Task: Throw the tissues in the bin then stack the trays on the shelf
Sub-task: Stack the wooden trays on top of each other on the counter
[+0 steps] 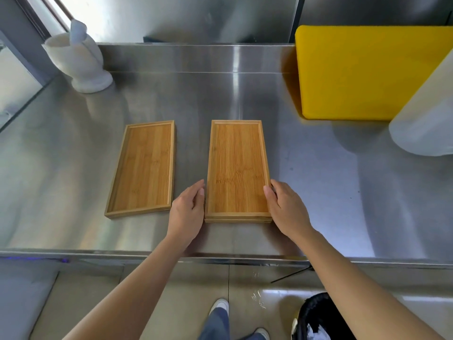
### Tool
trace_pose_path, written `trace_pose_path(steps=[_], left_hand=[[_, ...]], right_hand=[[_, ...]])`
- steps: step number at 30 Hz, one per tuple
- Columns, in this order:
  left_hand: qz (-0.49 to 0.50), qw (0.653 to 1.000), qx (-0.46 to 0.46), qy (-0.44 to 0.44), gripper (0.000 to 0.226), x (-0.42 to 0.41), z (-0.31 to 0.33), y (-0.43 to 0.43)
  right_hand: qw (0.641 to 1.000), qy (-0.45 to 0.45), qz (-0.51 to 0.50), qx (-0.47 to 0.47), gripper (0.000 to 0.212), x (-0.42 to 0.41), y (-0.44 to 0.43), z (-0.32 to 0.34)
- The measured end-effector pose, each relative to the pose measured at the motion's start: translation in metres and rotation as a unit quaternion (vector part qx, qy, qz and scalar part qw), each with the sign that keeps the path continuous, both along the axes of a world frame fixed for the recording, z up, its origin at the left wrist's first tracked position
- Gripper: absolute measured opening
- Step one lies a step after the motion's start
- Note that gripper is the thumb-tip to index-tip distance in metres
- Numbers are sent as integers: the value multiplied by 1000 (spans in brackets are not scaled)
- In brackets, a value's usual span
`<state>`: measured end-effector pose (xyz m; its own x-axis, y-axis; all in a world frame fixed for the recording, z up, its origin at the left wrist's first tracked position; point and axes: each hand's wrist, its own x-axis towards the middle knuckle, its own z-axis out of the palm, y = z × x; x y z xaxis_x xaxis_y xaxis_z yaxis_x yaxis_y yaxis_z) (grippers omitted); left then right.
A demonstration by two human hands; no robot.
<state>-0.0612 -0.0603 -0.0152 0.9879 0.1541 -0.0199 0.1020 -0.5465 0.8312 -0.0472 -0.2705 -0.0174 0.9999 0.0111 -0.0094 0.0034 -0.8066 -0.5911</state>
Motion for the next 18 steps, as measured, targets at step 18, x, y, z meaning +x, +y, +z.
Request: trace_pose_path(steps=[18], left_hand=[[-41,997,30,61,71,-26,-16,0]], right_hand=[[989,117,94,6,92,-24,-8,-3]])
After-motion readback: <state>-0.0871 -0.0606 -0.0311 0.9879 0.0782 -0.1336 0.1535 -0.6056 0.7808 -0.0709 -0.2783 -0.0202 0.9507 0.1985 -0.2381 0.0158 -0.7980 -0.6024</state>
